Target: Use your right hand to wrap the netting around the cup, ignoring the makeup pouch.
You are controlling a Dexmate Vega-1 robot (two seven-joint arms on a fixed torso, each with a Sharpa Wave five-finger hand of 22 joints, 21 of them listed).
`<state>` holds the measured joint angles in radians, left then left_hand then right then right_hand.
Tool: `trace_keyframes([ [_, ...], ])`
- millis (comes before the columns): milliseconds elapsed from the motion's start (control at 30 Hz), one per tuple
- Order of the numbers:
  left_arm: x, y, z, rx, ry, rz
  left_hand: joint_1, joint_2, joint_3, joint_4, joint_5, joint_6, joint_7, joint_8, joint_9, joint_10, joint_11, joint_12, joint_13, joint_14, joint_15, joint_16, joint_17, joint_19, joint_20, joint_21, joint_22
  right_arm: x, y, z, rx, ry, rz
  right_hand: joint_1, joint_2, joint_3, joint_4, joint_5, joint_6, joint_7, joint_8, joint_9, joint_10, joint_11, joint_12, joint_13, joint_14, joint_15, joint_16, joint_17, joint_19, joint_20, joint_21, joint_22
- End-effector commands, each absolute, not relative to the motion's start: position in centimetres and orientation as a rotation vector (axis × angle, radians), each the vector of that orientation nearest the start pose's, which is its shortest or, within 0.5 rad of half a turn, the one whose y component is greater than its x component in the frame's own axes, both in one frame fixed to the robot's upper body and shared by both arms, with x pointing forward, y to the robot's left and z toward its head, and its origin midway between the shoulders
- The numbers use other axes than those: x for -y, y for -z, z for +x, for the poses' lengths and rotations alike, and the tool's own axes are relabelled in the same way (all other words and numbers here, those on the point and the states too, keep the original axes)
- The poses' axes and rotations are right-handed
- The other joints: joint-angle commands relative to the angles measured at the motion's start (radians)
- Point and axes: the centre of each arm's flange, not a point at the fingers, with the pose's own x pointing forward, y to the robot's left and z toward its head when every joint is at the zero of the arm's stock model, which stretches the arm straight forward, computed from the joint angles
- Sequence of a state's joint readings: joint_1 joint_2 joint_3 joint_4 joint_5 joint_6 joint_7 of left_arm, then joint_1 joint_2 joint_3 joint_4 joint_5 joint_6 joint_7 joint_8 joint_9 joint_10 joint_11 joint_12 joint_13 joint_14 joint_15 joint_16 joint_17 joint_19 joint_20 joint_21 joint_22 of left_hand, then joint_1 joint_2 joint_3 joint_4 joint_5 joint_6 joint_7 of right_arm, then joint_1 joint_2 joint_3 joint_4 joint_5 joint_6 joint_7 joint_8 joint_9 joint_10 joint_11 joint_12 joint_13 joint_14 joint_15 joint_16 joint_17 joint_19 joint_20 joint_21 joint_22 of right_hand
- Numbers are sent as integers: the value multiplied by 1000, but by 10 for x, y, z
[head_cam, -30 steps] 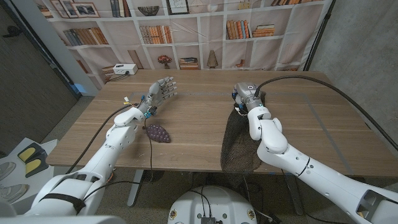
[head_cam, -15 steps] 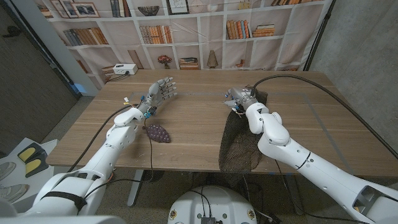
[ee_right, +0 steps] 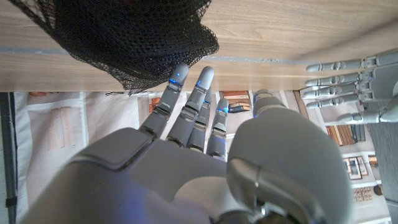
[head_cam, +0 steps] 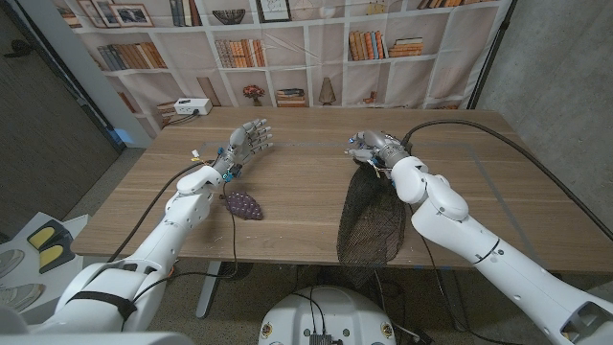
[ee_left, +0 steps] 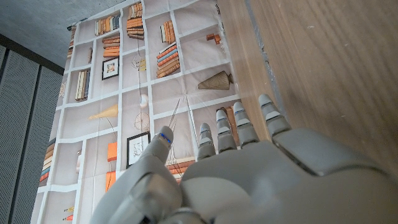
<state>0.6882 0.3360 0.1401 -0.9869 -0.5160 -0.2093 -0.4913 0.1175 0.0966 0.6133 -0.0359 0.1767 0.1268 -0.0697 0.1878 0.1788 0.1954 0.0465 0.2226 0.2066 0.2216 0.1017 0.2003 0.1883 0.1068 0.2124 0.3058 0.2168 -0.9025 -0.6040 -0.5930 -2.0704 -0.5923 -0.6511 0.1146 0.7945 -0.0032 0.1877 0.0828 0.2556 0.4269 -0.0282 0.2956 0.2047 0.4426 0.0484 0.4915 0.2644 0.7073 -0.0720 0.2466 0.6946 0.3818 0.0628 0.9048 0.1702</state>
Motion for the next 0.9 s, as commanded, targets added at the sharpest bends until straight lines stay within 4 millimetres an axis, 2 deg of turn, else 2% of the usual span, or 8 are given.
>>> trace_keyframes([
  [33, -306, 16, 692, 534, 432, -30, -6, 4, 6, 2, -5, 7, 0, 3, 3, 8, 3, -1, 3, 8, 4, -1, 4, 2, 3, -4, 1, 171, -10, 507, 443, 22, -1166, 43, -8, 15, -36, 14, 58, -2, 17, 10, 46, -23, 24, 13, -27, -35, -11, -4, -14, 18, -20, 5],
  [100, -305, 15, 693, 534, 436, -27, -6, 4, 6, 2, -5, 8, 0, 4, 3, 7, 3, -1, 3, 8, 5, -1, 4, 2, 3, -4, 1, 170, -10, 504, 417, -5, -1189, 51, -13, 16, -44, 15, 58, -2, 17, 12, 45, -26, 26, 16, -34, -34, -16, -7, -20, 19, -25, 5],
  [167, -304, 15, 693, 534, 442, -26, -6, 4, 6, 2, -5, 8, 0, 4, 3, 7, 2, -1, 3, 8, 4, -1, 4, 2, 3, -4, 1, 169, -9, 500, 398, -20, -1207, 60, -19, 20, -54, 18, 27, 2, 4, 16, 19, -24, 23, 23, -62, -35, -30, -10, -28, 20, -35, 5],
  [233, -303, 14, 693, 534, 447, -21, -6, 4, 6, 2, -5, 7, -1, 3, 3, 7, 1, -1, 3, 9, 5, -1, 4, 2, 3, -4, 1, 168, -9, 497, 383, -27, -1224, 56, -21, 19, -56, 19, 4, 6, -6, 20, -5, -20, 21, 29, -82, -29, -39, -13, -28, 19, -41, 5],
  [600, -300, 14, 687, 537, 455, -7, -7, 4, 6, 2, -5, 7, -1, 3, 3, 8, 2, -1, 3, 7, 5, -1, 4, 2, 3, -4, 1, 160, -7, 476, 265, -77, -1358, 61, -28, 23, -67, 22, -9, 5, -15, 22, -54, -13, 7, 37, -121, -19, -53, -23, -28, 7, -54, 5],
  [700, -299, 15, 685, 535, 459, -5, -7, 4, 6, 2, -5, 7, -2, 3, 3, 7, 2, -1, 3, 7, 5, -2, 4, 2, 3, -5, 1, 158, -4, 469, 234, -64, -1404, 58, -30, 21, -66, 22, -10, 4, -15, 23, -58, -13, 6, 38, -123, -19, -54, -26, -27, 5, -56, 5],
  [900, -295, 16, 683, 533, 470, 1, -7, 3, 6, 2, -5, 7, -1, 3, 3, 8, 2, -1, 3, 7, 5, -2, 4, 2, 3, -5, 1, 153, 4, 458, 182, -59, -1476, 20, -50, 1, -54, 21, -10, 8, -17, 24, -59, -14, 6, 40, -127, -20, -52, -31, -25, 2, -62, 6],
])
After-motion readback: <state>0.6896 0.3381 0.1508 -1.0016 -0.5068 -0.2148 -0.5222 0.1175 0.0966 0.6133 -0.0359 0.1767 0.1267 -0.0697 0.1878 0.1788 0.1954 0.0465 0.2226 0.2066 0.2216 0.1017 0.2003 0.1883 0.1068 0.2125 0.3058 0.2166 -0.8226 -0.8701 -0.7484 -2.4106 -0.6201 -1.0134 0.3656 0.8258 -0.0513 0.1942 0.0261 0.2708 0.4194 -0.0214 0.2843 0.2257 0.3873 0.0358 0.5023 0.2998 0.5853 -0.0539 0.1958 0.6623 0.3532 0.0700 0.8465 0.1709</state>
